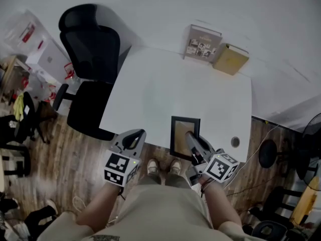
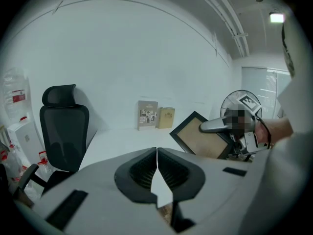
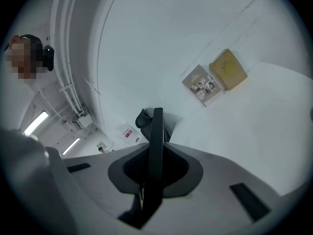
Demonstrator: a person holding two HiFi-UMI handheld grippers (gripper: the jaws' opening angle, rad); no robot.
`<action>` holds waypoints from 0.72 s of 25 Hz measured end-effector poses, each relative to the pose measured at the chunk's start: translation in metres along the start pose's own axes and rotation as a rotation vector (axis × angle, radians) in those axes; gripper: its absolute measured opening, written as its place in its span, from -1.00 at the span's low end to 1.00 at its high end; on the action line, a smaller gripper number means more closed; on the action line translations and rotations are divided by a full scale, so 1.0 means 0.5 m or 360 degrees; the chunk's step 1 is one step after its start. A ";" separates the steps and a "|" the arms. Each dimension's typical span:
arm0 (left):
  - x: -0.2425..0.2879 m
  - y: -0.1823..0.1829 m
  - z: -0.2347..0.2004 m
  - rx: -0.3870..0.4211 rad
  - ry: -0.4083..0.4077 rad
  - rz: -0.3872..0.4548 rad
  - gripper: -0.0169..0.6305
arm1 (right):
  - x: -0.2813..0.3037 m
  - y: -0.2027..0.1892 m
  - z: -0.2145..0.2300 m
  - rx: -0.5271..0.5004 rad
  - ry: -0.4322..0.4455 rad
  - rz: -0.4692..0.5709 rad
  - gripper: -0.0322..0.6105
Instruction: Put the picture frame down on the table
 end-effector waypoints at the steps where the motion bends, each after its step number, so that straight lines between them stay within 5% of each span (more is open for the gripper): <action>1: 0.007 -0.003 -0.002 -0.0007 0.0002 -0.0010 -0.87 | 0.008 -0.002 0.007 0.0037 0.0010 -0.0011 -0.72; 6: 0.039 -0.020 -0.024 -0.0083 0.0018 -0.0066 -0.87 | 0.055 -0.021 0.055 0.0216 0.0007 -0.0042 -0.72; 18: 0.105 -0.106 -0.079 -0.0216 0.0055 -0.0197 -0.87 | 0.154 -0.126 0.181 0.0289 -0.0170 -0.0198 -0.72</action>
Point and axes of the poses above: the fingertips, and each gripper's own axes: x forward along the fingers, z to its right, y out of its top, the point moved 6 cm from there along -x, backward along the fingers, and after that the axes turned 2 degrees about -y, right-handed, at the moved point
